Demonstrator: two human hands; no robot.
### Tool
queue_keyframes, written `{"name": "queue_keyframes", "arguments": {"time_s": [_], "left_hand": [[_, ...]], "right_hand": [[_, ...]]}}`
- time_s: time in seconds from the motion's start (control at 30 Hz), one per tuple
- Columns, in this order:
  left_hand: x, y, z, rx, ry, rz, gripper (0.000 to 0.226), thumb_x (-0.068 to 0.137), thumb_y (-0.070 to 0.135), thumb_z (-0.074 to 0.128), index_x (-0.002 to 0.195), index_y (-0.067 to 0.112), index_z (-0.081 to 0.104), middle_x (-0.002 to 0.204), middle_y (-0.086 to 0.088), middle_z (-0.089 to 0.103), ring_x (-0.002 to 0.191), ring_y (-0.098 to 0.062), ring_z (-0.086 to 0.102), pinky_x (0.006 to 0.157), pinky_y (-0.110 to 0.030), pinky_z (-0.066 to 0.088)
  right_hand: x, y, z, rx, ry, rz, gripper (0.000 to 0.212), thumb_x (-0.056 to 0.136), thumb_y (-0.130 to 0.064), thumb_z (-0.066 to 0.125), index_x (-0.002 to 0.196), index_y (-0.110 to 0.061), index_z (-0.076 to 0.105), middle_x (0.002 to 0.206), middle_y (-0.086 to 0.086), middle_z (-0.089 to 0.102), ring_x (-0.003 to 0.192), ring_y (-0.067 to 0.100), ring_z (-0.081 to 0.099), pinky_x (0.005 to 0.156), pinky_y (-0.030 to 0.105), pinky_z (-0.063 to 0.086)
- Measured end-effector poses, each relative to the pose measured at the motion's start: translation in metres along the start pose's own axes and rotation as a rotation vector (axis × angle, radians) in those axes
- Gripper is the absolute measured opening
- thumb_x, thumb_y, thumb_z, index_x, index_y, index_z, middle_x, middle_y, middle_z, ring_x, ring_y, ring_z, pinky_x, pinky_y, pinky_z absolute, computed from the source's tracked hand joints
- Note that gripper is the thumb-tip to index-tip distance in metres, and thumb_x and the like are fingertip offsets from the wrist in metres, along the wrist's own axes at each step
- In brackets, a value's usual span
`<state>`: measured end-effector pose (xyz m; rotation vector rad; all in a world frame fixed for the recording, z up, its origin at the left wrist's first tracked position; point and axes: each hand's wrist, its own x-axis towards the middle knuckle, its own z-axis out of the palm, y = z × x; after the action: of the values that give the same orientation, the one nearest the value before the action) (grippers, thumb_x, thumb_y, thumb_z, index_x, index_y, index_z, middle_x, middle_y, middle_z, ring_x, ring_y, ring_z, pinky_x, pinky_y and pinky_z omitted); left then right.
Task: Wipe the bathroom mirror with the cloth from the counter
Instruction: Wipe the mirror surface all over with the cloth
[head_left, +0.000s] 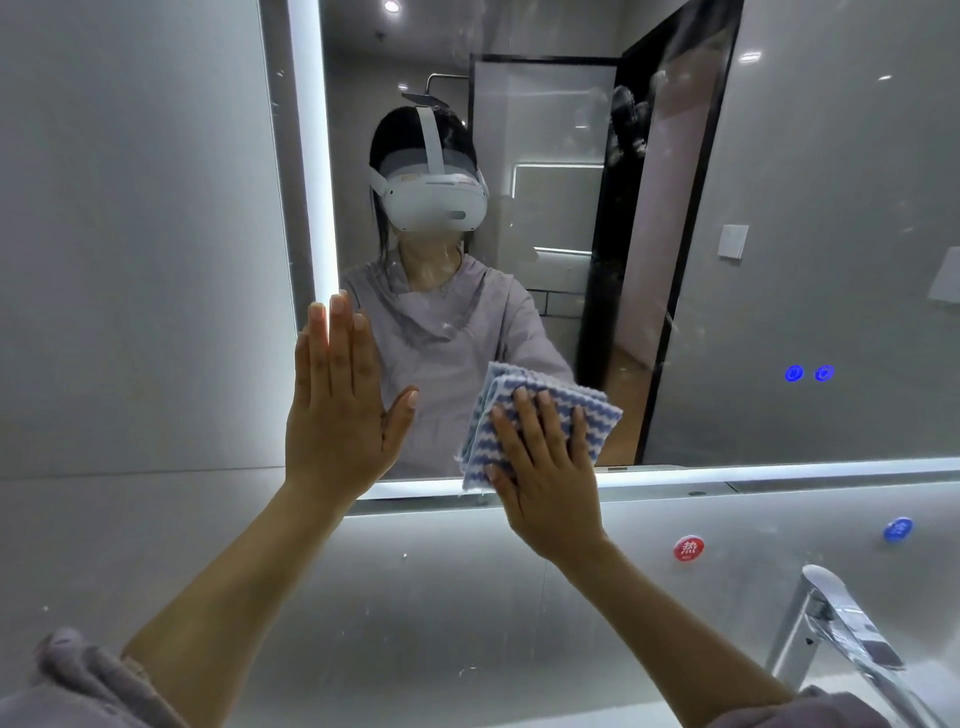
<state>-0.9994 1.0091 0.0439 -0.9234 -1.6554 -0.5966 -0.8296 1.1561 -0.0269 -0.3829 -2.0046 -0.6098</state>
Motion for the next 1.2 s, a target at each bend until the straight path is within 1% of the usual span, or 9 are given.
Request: {"name": "queue_keyframes", "arguments": {"time_s": [0.17,0.33,0.6,0.7,0.8,0.93,1.0,1.13,1.2], "left_hand": [[-0.001,0.0,-0.001,-0.014,0.014,0.0,0.081,0.096,0.055,0.035,0.151,-0.001,0.016,0.16,-0.019,0.011,0.149,-0.027,-0.009,0.122,-0.04,0.002],[-0.001,0.001,0.0,-0.023,0.018,-0.017,0.08,0.096,0.055,0.036,0.151,0.0,0.017,0.159,-0.02,0.014,0.15,-0.027,-0.007,0.122,-0.039,0.001],[-0.001,0.001,-0.001,-0.014,-0.007,-0.019,0.082,0.096,0.057,0.035,0.152,0.003,0.011,0.16,-0.016,0.007,0.15,-0.03,-0.004,0.123,-0.04,0.002],[-0.001,0.0,-0.001,-0.006,-0.011,-0.014,0.082,0.095,0.055,0.04,0.151,0.001,0.014,0.16,-0.018,0.01,0.15,-0.029,-0.005,0.123,-0.038,-0.001],[0.0,0.001,-0.002,-0.03,-0.006,-0.02,0.082,0.094,0.053,0.043,0.151,0.0,0.018,0.16,-0.018,0.011,0.15,-0.028,-0.005,0.123,-0.037,-0.001],[0.0,0.001,0.0,-0.012,-0.018,-0.013,0.081,0.093,0.054,0.044,0.149,-0.002,0.024,0.16,-0.02,0.013,0.15,-0.031,-0.002,0.123,-0.039,0.0],[0.0,0.0,0.0,-0.014,-0.021,-0.023,0.081,0.093,0.053,0.045,0.149,-0.002,0.025,0.159,-0.02,0.015,0.15,-0.029,-0.003,0.123,-0.037,-0.002],[0.001,0.001,-0.001,-0.028,-0.031,-0.053,0.079,0.093,0.054,0.042,0.15,0.001,0.026,0.16,-0.016,0.014,0.15,-0.023,-0.009,0.122,-0.034,-0.005],[0.001,0.001,-0.001,-0.036,-0.026,-0.064,0.079,0.094,0.056,0.039,0.151,0.002,0.024,0.161,-0.013,0.011,0.15,-0.021,-0.009,0.122,-0.033,-0.005]], "right_hand": [[-0.027,-0.005,0.01,-0.021,-0.041,-0.077,0.06,0.102,-0.042,0.022,0.154,-0.02,0.003,0.162,0.002,-0.004,0.149,0.023,0.003,0.12,0.049,-0.002],[-0.032,-0.012,0.013,-0.021,-0.044,-0.028,0.06,0.102,-0.042,0.021,0.154,-0.02,0.003,0.162,0.002,-0.004,0.149,0.023,0.002,0.12,0.049,-0.001],[-0.017,-0.01,0.008,-0.003,-0.042,-0.043,0.057,0.102,-0.038,0.02,0.154,-0.021,0.004,0.162,0.0,-0.003,0.149,0.022,0.004,0.12,0.048,0.001],[0.007,-0.012,0.001,0.014,-0.024,-0.047,0.058,0.101,-0.037,0.023,0.154,-0.022,0.004,0.162,0.0,-0.004,0.149,0.021,0.004,0.12,0.048,0.001],[0.045,-0.014,-0.009,0.011,-0.009,-0.075,0.056,0.102,-0.039,0.023,0.153,-0.021,0.009,0.161,-0.001,-0.007,0.149,0.021,-0.001,0.12,0.047,-0.004],[0.099,-0.012,-0.023,-0.022,0.014,-0.118,0.053,0.102,-0.041,0.016,0.151,-0.019,0.014,0.16,0.004,0.009,0.148,0.019,-0.004,0.119,0.045,-0.008],[0.124,-0.013,-0.031,-0.037,0.039,-0.125,0.054,0.102,-0.042,0.016,0.151,-0.018,0.014,0.159,0.005,0.016,0.148,0.021,0.001,0.12,0.046,-0.006],[0.171,-0.018,-0.047,-0.03,0.099,-0.113,0.055,0.102,-0.041,0.025,0.15,-0.019,0.01,0.157,0.007,0.026,0.146,0.028,0.021,0.119,0.051,0.008],[0.19,-0.02,-0.053,-0.04,0.143,-0.086,0.056,0.102,-0.041,0.027,0.151,-0.017,0.019,0.157,0.008,0.025,0.146,0.027,0.02,0.119,0.049,0.007]]}}
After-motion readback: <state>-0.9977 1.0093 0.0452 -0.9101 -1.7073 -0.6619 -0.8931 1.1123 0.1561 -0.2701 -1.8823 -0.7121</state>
